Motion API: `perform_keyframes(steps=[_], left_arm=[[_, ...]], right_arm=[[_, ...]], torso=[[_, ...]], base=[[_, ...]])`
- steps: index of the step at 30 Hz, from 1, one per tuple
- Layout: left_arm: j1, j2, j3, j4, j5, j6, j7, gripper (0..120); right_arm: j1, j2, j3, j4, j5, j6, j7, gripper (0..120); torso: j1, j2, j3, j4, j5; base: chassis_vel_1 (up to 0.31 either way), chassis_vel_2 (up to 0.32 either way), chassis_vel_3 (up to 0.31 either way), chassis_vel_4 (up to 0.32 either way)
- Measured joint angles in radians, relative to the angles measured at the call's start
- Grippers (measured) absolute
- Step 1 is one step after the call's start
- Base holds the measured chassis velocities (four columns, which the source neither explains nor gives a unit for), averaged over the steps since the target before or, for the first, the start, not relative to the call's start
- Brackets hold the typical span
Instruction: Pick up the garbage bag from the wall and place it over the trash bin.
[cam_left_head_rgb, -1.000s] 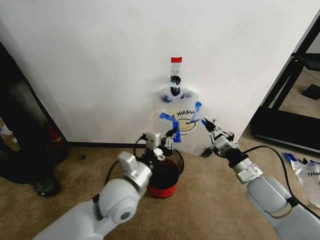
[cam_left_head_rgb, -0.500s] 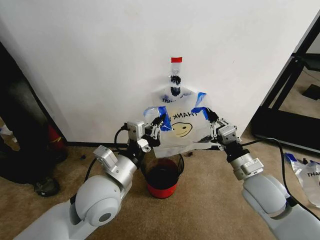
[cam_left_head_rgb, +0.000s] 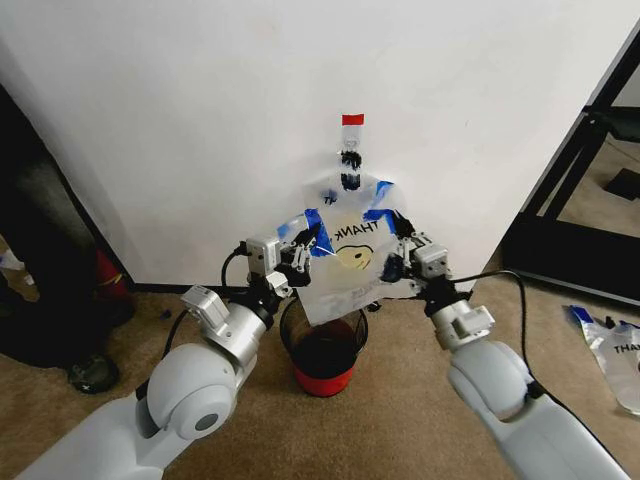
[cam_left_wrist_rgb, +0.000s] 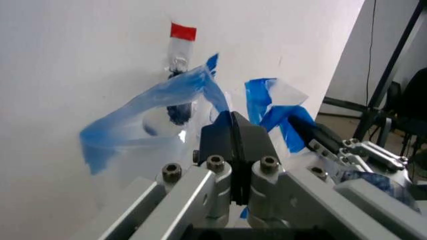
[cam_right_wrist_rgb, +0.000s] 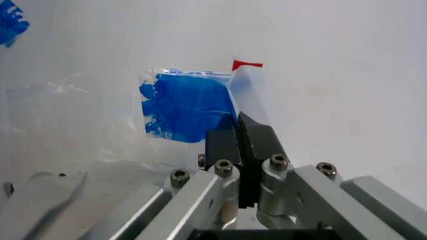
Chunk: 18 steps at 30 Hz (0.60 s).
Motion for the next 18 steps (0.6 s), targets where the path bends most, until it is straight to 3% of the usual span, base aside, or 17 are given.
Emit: perform_keyframes(steps=[7, 18], left_arm=[[0.039, 0.021, -0.047, -0.017, -0.024, -0.01, 0.002, 0], [0.101, -0.097, 0.018, 0.103, 0.04, -0.03, -0.009, 0]], right_arm=[[0.013, 0.045, -0.069, 0.0, 0.083, -0.062, 0.064, 0], [-0.068, 0.097, -0.123, -0.019, 0.171, -0.142, 0.182, 0]], torso=[[0.0, 0.0, 0.0, 0.0001, 0.0001], [0.0, 0.0, 0.0, -0.0002, 0.0]], base=[[0.0, 0.0, 0.0, 0.0], [0.0, 0.0, 0.0, 0.0]])
